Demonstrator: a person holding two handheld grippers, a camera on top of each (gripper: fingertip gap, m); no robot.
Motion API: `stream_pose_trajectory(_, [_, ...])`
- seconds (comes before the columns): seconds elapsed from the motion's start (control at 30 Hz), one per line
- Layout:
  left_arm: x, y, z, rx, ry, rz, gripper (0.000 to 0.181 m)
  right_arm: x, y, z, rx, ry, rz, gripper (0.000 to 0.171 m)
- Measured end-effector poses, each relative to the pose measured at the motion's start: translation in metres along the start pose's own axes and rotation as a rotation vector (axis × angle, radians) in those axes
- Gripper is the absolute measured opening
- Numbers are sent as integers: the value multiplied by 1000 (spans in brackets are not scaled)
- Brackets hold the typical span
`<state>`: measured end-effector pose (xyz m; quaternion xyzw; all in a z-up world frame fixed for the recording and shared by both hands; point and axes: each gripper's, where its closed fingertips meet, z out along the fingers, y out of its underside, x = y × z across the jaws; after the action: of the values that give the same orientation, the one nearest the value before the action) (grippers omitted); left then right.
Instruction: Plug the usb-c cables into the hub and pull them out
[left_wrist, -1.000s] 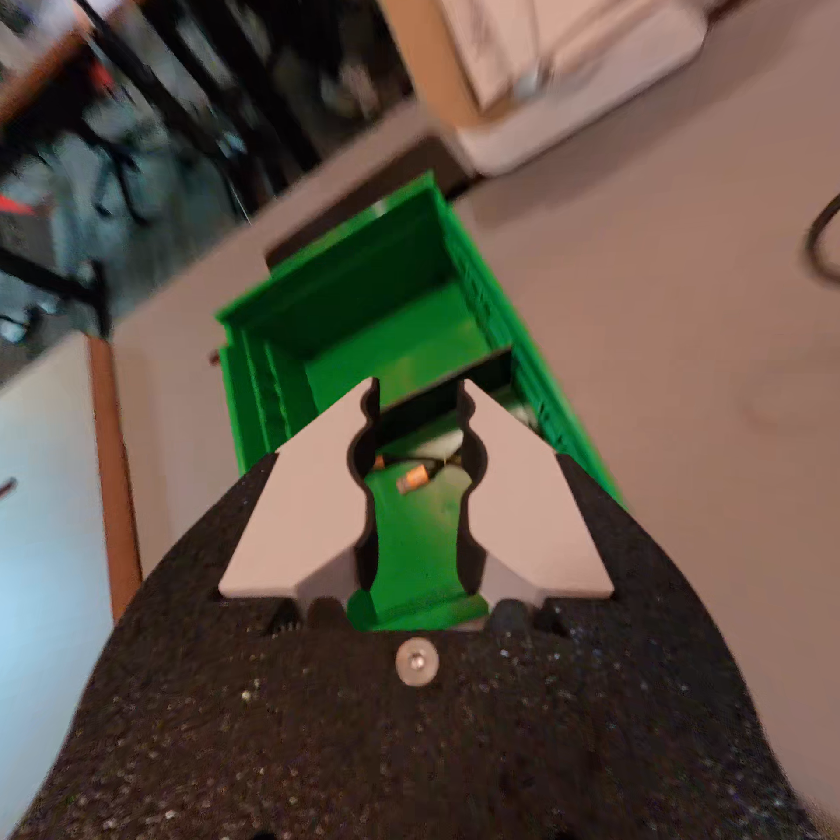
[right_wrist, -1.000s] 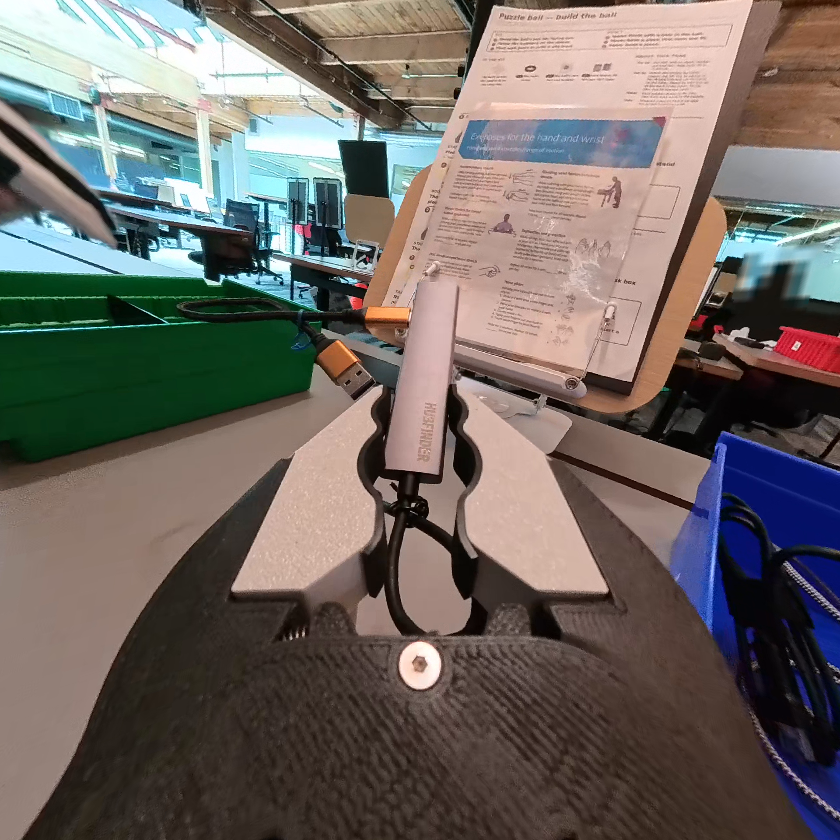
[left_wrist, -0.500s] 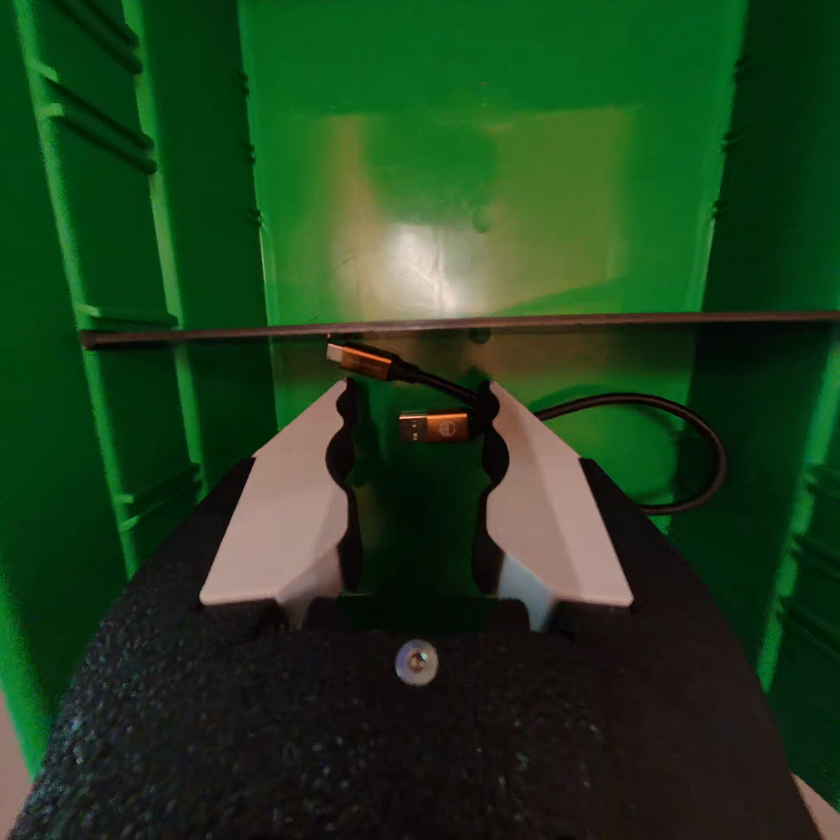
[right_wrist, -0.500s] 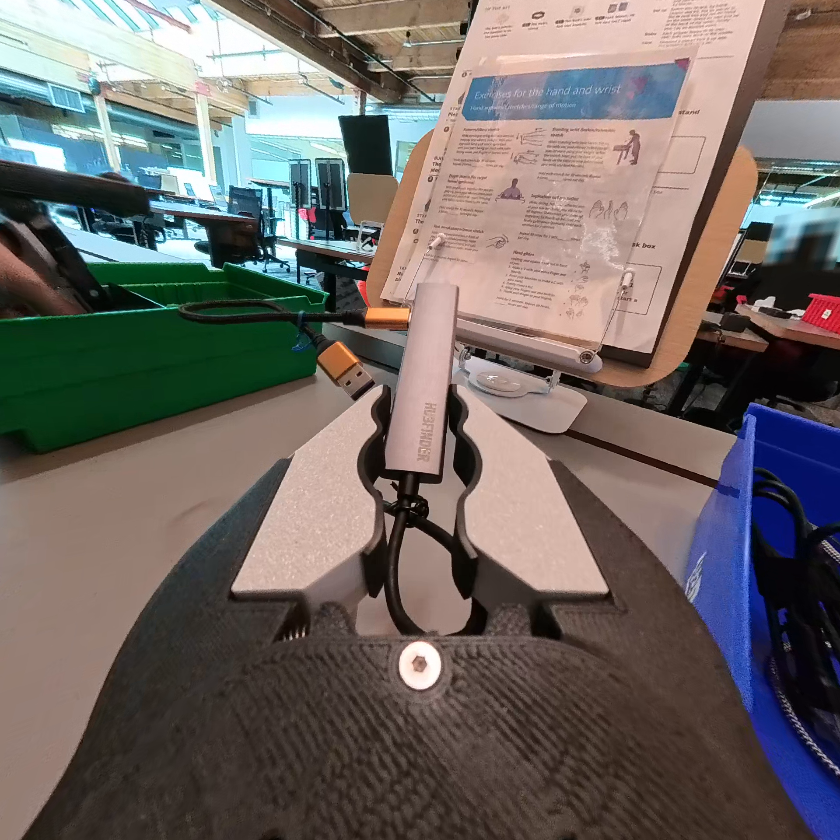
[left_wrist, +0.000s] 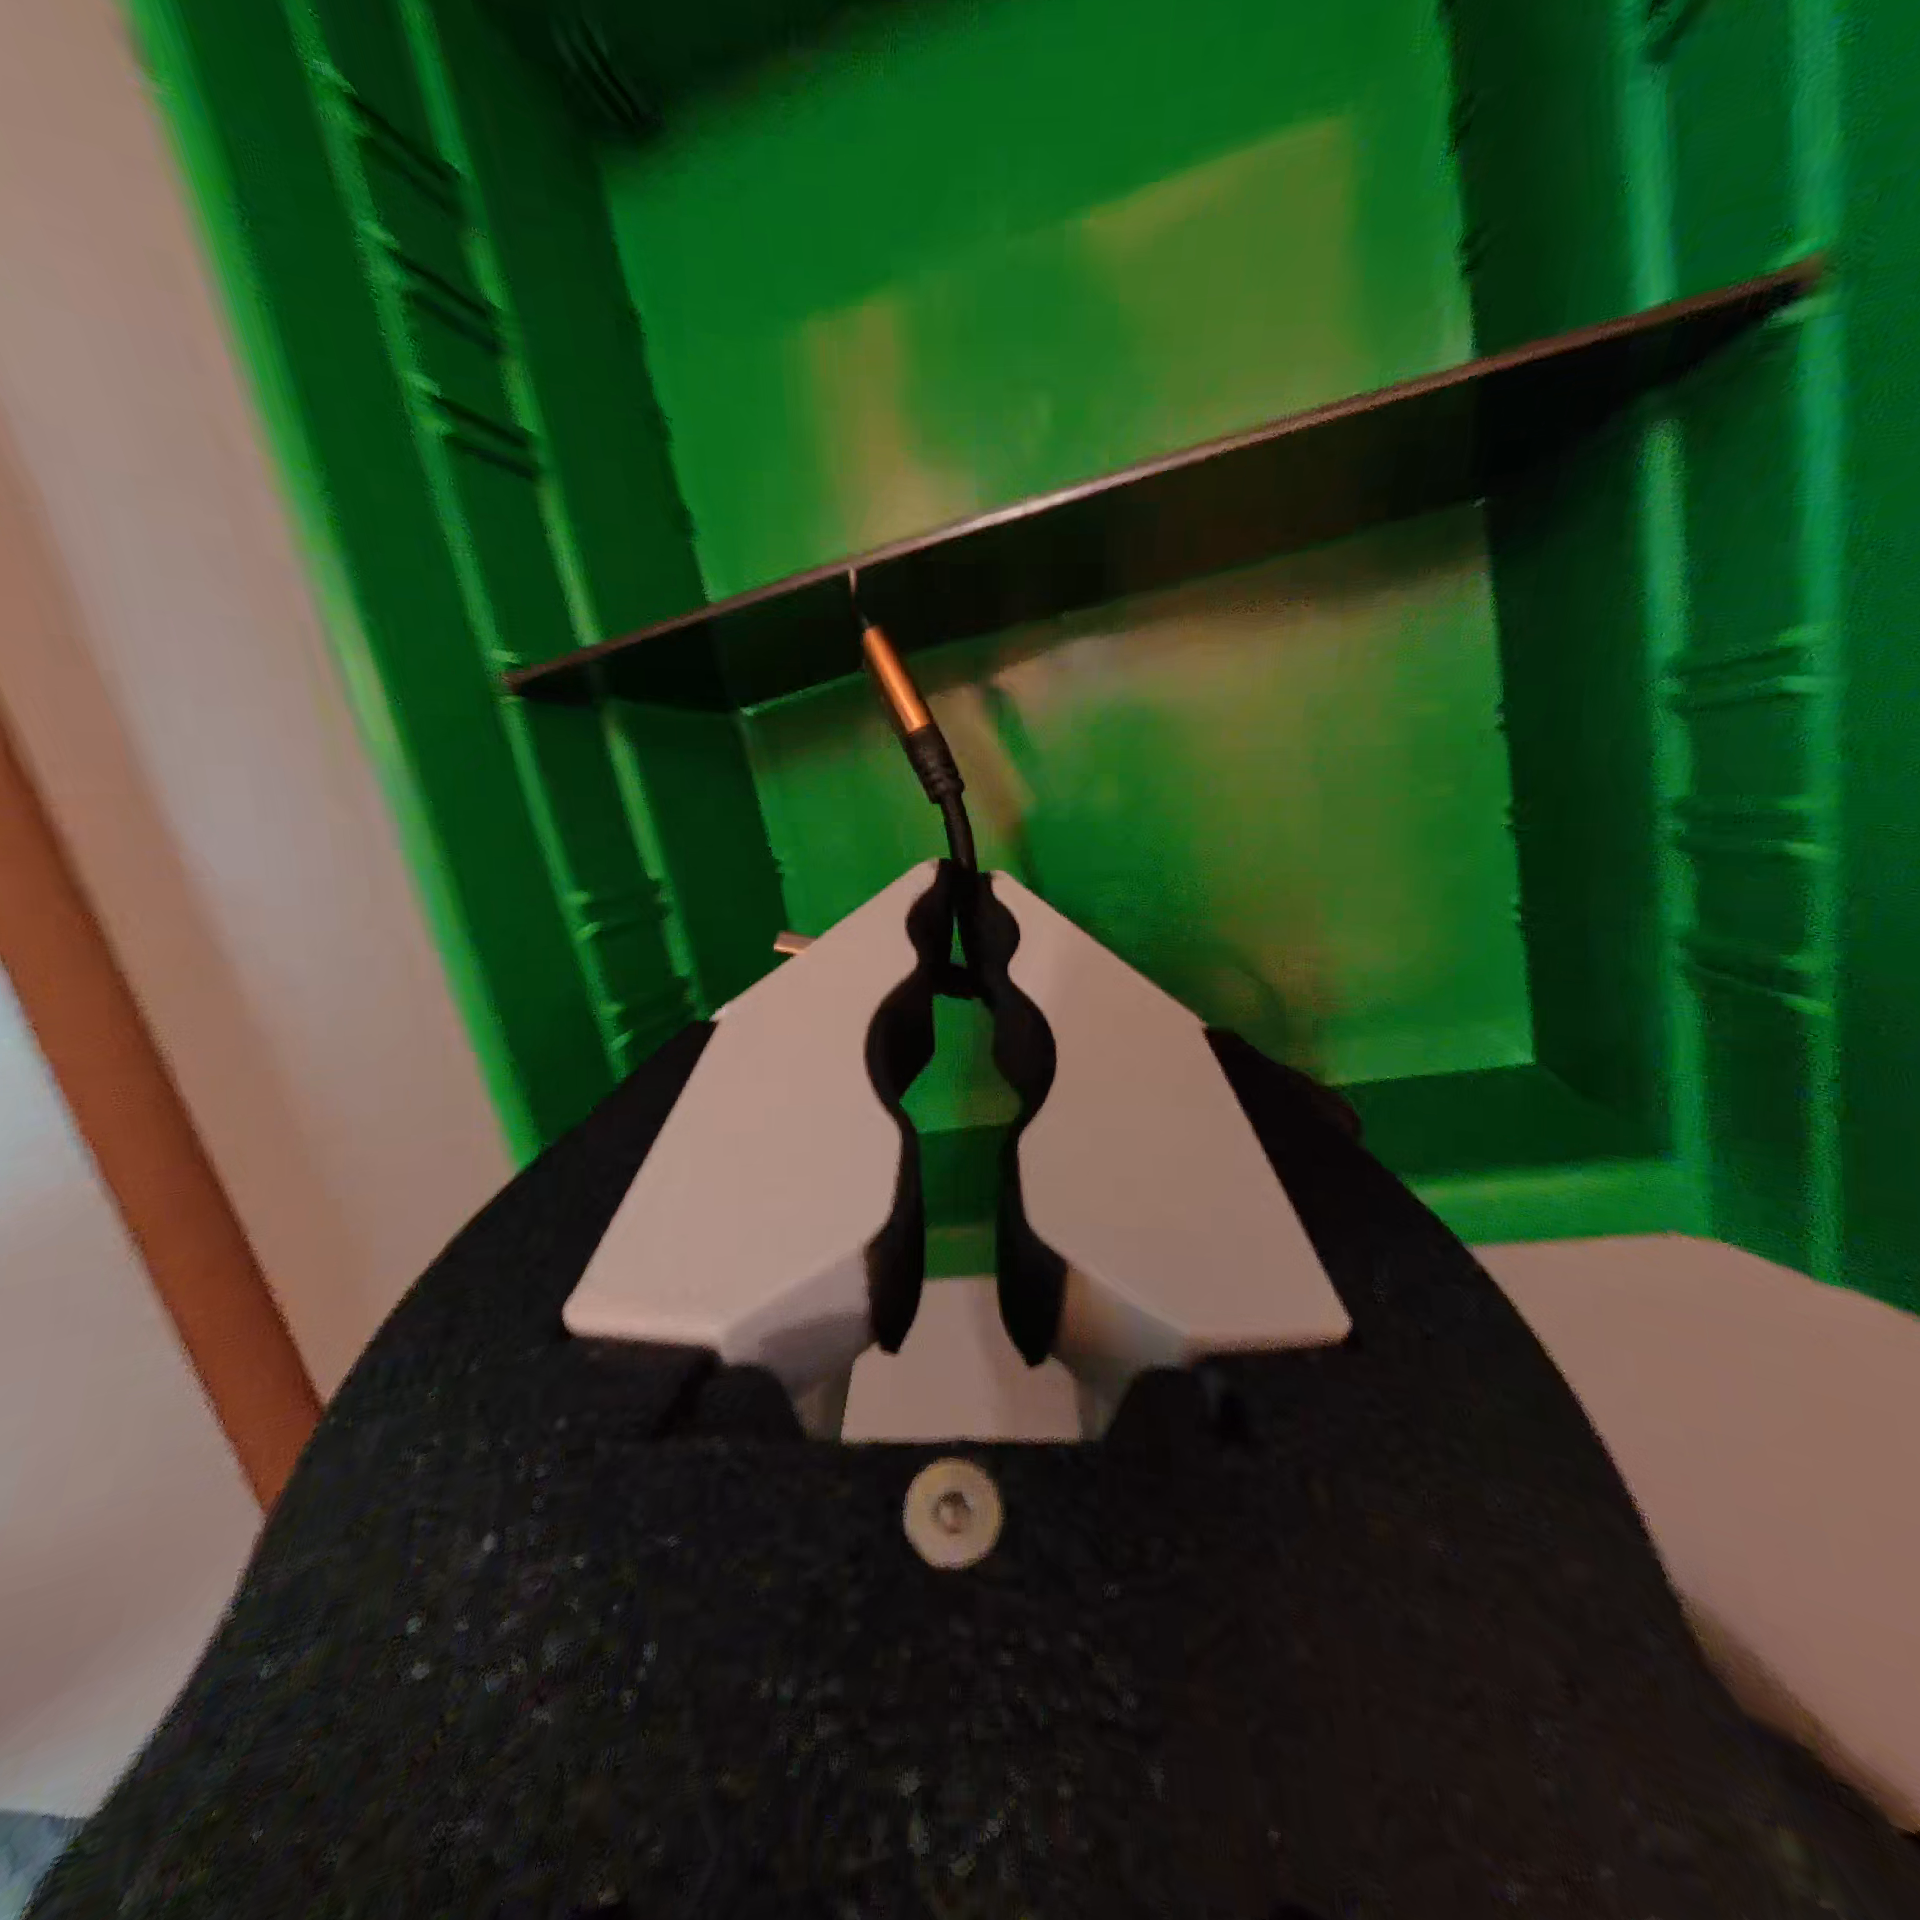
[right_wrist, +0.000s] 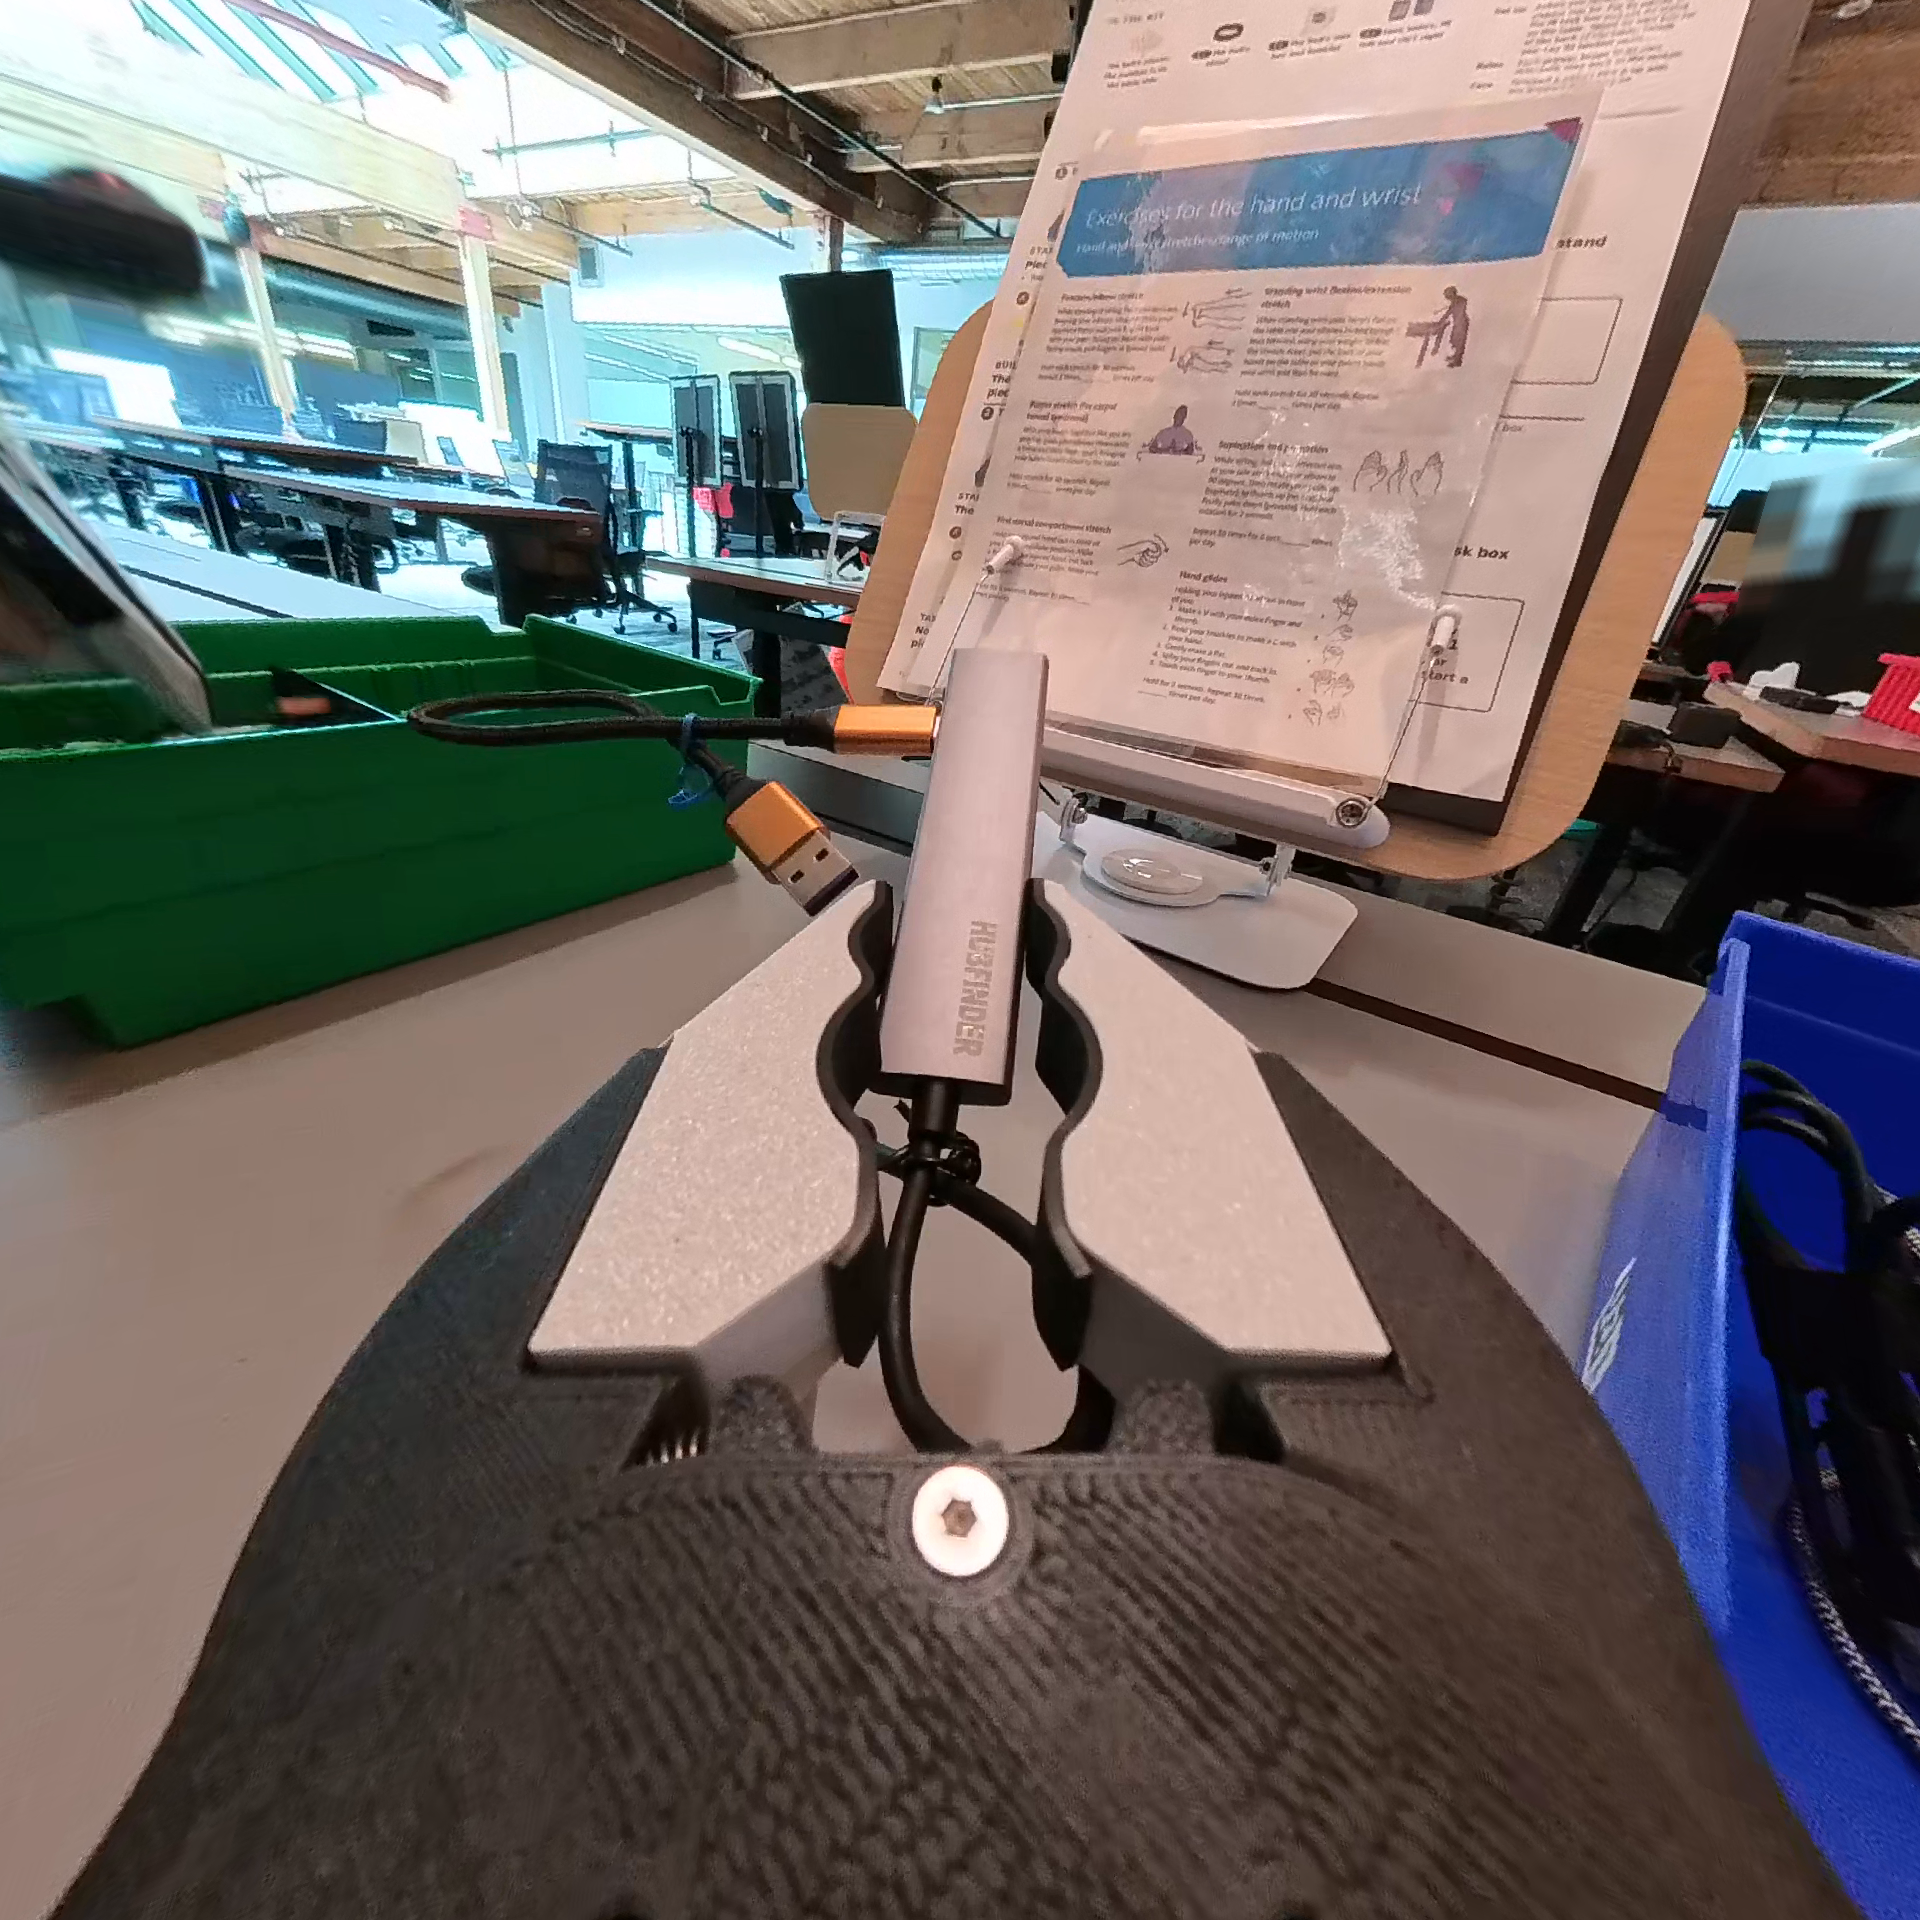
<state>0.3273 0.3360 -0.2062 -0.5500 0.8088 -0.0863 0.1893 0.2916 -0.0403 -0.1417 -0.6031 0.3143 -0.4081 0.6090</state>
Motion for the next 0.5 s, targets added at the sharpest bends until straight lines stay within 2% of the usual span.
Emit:
stream_pose_trajectory(0.03, [-1, -6, -16, 50, -24, 6, 1, 0, 0, 0, -1, -1, 1, 24])
stream_pose_trajectory(0.13, [5, -28, -68, 227, -92, 74, 1, 0, 1, 0, -2, 2, 1, 24])
stream_pose_trajectory(0.2, [30, -50, -102, 396, -68, 182, 1, 2, 0, 0, 1, 6, 4, 24])
stream_pose_trajectory(0.27, [83, -71, -133, 598, 80, 388, 1, 4, 0, -1, 6, 13, 9, 24])
stream_pose_trajectory(0.33, [148, -76, -156, 731, 303, 606, 1, 7, -2, -2, 13, 24, 16, 24])
stream_pose_trajectory(0.4, [197, -72, -159, 742, 450, 765, 1, 12, -4, -4, 24, 40, 21, 24])
stream_pose_trajectory(0.5, [244, -63, -124, 595, 503, 951, 1, 24, -6, -8, 38, 80, 32, 24])
